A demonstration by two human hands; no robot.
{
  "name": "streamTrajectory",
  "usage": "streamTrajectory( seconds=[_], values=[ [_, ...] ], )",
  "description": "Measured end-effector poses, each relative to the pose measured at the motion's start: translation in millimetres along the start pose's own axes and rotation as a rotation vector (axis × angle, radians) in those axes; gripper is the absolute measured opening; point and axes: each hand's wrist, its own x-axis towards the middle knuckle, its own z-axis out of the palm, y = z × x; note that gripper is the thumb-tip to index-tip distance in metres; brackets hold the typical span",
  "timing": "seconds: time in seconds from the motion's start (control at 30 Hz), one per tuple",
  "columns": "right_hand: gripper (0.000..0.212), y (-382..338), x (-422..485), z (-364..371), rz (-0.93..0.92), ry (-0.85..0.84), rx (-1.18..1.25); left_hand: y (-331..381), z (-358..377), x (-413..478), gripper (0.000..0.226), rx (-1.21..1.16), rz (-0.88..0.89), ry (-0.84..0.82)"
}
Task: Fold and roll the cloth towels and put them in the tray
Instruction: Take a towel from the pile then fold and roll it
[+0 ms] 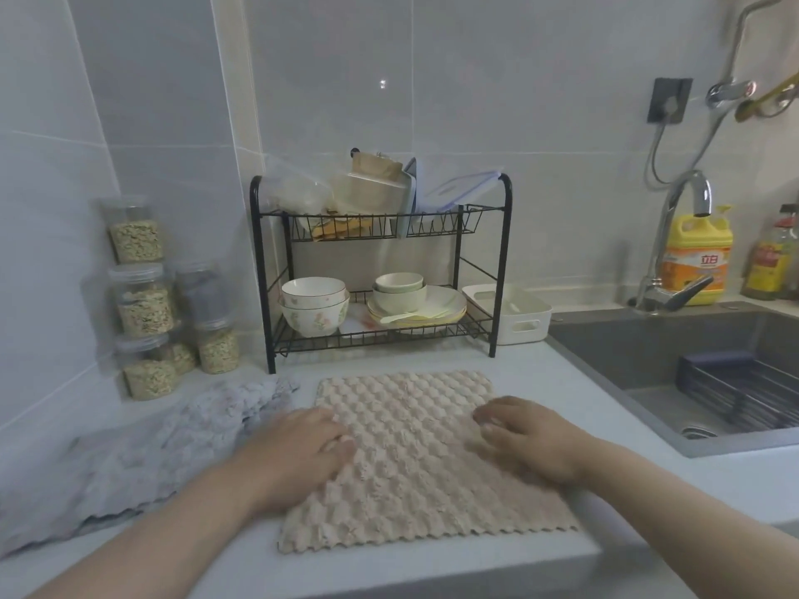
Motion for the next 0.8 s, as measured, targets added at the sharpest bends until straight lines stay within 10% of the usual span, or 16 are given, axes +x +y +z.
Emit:
streamTrajectory(
  seconds=[0.1, 0.37, 0.8],
  values=[
    [0.036, 4, 41, -8, 0.075, 0.224, 0.084, -11, -5, 45, 0.035, -0.196, -0.04, 0.167],
    [0.024, 27, 125, 14, 0.241, 0.145, -0.167, -50, 27, 131, 0.026, -0.197, -0.158, 0.135],
    [0.016, 5, 74, -35, 0.129, 0.396, 0.105, -28, -31, 88, 0.016, -0.178, -0.115, 0.46]
  ],
)
